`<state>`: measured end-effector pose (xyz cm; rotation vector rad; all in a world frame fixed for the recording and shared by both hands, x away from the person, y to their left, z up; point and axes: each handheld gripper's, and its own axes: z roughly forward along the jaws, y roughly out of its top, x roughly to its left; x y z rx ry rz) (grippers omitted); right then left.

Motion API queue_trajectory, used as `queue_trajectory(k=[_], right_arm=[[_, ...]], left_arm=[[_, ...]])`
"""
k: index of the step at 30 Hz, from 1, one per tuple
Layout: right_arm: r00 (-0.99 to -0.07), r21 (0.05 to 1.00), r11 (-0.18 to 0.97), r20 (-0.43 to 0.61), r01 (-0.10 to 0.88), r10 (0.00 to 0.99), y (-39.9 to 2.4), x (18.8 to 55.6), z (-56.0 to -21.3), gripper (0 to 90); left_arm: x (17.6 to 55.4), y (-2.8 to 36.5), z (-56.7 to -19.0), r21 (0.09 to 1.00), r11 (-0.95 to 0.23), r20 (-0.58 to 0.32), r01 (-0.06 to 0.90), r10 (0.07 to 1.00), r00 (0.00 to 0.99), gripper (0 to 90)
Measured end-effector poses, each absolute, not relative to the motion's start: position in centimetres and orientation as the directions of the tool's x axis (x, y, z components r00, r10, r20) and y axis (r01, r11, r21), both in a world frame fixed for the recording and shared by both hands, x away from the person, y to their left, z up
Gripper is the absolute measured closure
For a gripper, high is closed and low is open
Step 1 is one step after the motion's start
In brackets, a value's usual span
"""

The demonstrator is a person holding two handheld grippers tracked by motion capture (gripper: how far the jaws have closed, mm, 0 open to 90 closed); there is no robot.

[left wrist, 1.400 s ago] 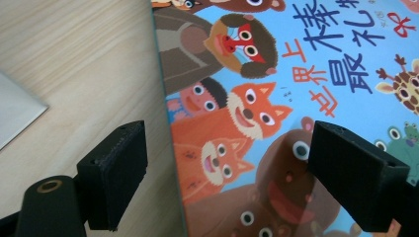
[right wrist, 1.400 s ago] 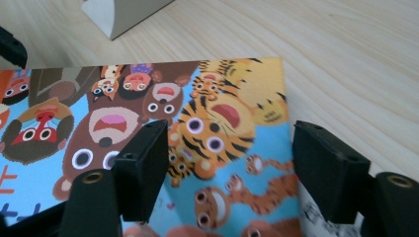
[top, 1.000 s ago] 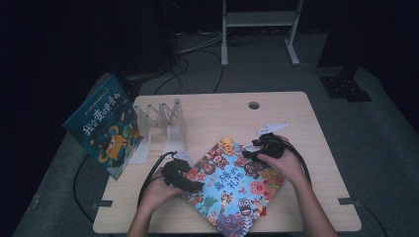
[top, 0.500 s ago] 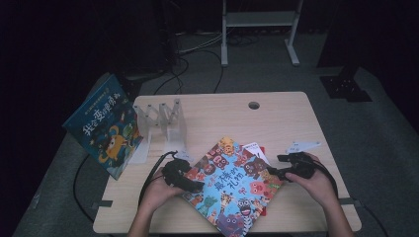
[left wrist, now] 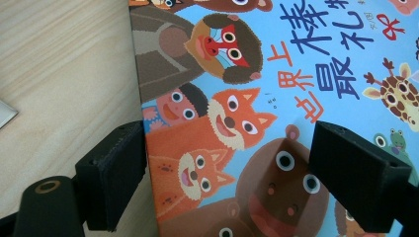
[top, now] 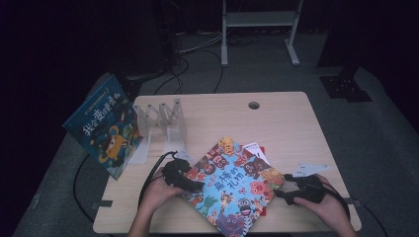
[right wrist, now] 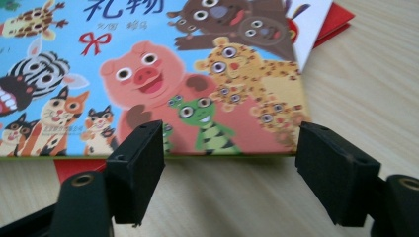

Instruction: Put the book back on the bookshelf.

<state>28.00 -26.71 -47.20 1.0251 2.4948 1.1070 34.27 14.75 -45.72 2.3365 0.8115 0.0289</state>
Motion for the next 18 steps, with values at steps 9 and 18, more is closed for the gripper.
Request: queue_trajectory(k=[9,18], right_arm=[[-0.712,0.728,0.465,0.045,0.504,0.701,-26.1,28.2,-47.5,24.9],[-0.707,0.725,0.477,0.02,0.497,0.707,-25.5,29.0,-47.7,28.0]], left_arm=[[34.3,14.8,-46.0,0.602,-0.566,-0.217,0.563,0.563,0.798,13.0],[34.6,14.6,-46.3,0.607,-0.545,-0.258,0.578,0.554,0.792,11.9]])
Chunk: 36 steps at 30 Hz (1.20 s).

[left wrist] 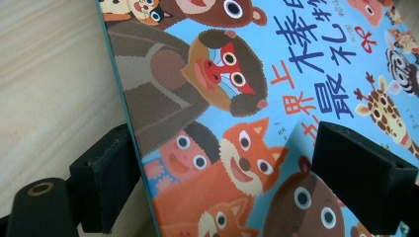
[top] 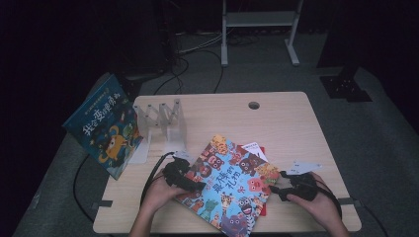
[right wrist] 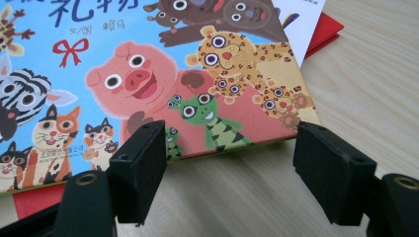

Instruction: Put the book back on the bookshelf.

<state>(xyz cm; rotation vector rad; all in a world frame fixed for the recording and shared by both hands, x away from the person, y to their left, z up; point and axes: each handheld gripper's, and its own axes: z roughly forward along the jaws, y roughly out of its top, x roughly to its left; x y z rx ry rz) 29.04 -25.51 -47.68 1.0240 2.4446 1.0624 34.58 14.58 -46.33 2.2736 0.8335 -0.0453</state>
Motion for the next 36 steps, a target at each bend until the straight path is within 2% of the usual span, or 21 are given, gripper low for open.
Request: queue_trajectory(k=[5,7,9,10,11,12,28,36], right_arm=[[-0.706,0.732,0.462,0.036,0.501,0.708,-25.5,29.2,-47.7,28.4],[-0.715,0.744,0.456,0.042,0.489,0.698,-24.7,29.2,-47.9,19.4],[-0.71,0.746,0.474,-0.002,0.468,0.704,-23.7,29.4,-47.8,17.2],[-0.71,0.746,0.48,-0.015,0.461,0.704,-23.4,29.5,-47.7,17.5],[-0.718,0.753,0.482,-0.018,0.448,0.695,-23.3,29.5,-47.6,23.8],[-0.735,0.765,0.485,-0.023,0.423,0.678,-23.1,29.4,-47.7,24.7],[-0.803,0.74,0.547,-0.015,0.392,0.596,-23.8,25.9,-48.6,25.2],[-0.809,0.742,0.54,0.006,0.397,0.588,-23.0,26.3,-48.5,24.0]], left_arm=[[34.9,14.6,-46.6,0.614,-0.536,-0.274,0.58,0.544,0.793,11.7],[35.0,14.6,-46.6,0.614,-0.532,-0.283,0.583,0.541,0.792,12.0],[35.1,14.6,-46.6,0.612,-0.531,-0.289,0.586,0.54,0.791,12.8],[35.1,14.7,-46.6,0.614,-0.528,-0.291,0.586,0.539,0.79,13.2],[35.1,14.7,-46.7,0.617,-0.525,-0.294,0.587,0.538,0.79,13.3],[35.1,14.8,-46.7,0.616,-0.524,-0.296,0.589,0.539,0.789,13.3],[35.1,14.8,-46.7,0.621,-0.524,-0.289,0.583,0.538,0.792,13.3],[35.4,15.3,-46.5,0.622,-0.524,-0.281,0.582,0.545,0.79,13.3]])
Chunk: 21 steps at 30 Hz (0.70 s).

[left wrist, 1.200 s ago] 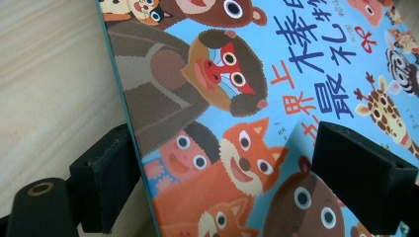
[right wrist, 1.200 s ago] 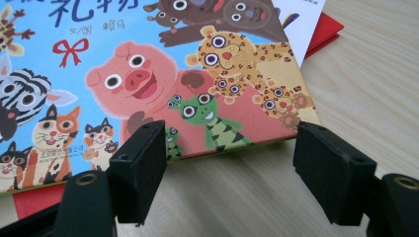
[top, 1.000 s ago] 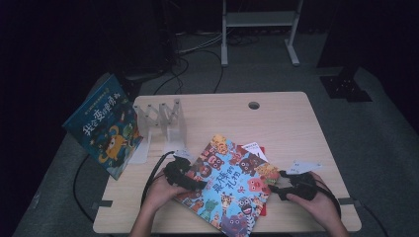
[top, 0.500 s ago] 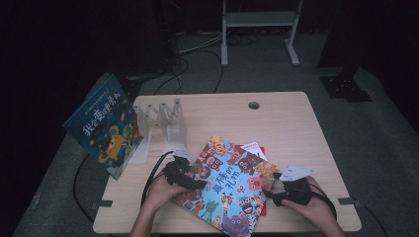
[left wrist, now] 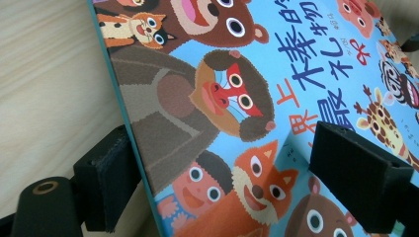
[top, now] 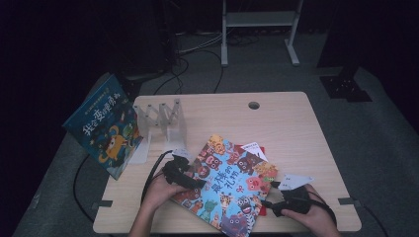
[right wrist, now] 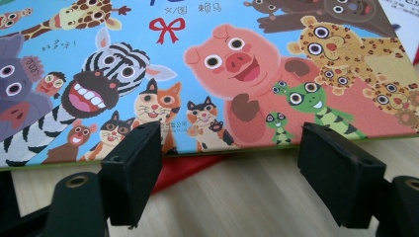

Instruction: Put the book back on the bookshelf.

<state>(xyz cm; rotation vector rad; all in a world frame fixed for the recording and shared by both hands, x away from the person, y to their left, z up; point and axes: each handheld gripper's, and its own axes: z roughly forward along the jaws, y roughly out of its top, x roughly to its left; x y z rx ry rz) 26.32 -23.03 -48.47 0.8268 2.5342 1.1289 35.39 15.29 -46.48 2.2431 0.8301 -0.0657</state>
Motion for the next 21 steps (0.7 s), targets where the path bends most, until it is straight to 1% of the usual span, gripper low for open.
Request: queue_trajectory(k=[7,11,18,21], right_arm=[[-0.809,0.749,0.536,0.0,0.39,0.588,-21.6,26.9,-48.5,24.0],[-0.808,0.751,0.534,-0.002,0.387,0.589,-21.0,27.2,-48.5,24.0],[-0.795,0.773,0.489,0.032,0.404,0.605,-20.9,27.1,-48.9,24.3],[-0.794,0.773,0.487,0.034,0.406,0.607,-20.8,27.1,-48.9,24.3]], left_arm=[[35.8,16.5,-46.3,0.628,-0.508,-0.276,0.589,0.562,0.78,13.1],[36.1,17.0,-46.3,0.63,-0.493,-0.291,0.6,0.567,0.771,13.0],[36.5,17.0,-46.6,0.616,-0.504,-0.32,0.606,0.543,0.777,10.0],[36.6,16.9,-46.4,0.607,-0.505,-0.325,0.613,0.546,0.772,10.3]])
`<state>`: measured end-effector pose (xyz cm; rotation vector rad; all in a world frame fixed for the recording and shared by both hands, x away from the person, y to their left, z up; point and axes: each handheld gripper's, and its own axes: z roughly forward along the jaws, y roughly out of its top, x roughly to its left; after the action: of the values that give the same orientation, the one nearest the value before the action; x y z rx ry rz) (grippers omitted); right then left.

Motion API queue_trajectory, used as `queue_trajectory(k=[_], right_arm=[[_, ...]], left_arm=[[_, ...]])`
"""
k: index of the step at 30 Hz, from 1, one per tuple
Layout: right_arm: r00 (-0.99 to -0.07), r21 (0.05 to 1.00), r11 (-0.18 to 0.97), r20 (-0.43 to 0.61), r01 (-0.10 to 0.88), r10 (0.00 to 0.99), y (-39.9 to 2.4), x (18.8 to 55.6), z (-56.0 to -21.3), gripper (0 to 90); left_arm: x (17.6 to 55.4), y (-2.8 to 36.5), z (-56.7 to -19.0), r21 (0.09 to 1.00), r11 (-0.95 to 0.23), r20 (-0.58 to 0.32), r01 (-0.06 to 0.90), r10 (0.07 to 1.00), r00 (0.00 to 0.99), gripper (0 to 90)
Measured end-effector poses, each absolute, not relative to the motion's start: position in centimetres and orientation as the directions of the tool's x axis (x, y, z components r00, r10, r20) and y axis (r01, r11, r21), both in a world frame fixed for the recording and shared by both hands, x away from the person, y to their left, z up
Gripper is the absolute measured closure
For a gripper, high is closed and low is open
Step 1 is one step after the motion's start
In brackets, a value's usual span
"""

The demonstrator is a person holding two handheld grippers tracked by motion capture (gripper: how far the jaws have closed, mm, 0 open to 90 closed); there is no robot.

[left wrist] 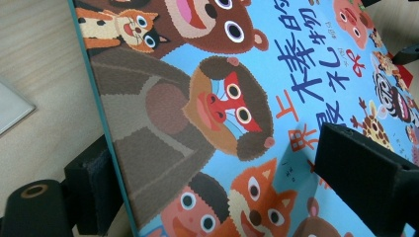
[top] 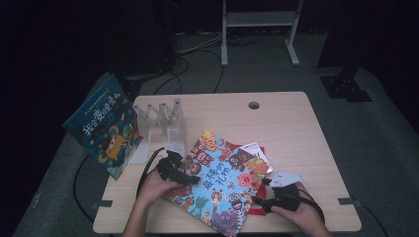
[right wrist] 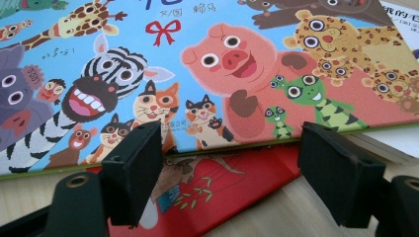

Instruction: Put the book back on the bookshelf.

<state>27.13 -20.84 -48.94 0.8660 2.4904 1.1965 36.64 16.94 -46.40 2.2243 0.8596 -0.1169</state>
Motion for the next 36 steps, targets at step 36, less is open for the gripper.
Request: queue_trajectory(k=[36], right_arm=[[-0.743,0.785,0.487,-0.052,0.383,0.668,-17.6,27.2,-49.6,22.2]], left_arm=[[38.0,15.0,-33.2,0.707,-0.582,-0.175,0.401,0.406,0.897,41.7]])
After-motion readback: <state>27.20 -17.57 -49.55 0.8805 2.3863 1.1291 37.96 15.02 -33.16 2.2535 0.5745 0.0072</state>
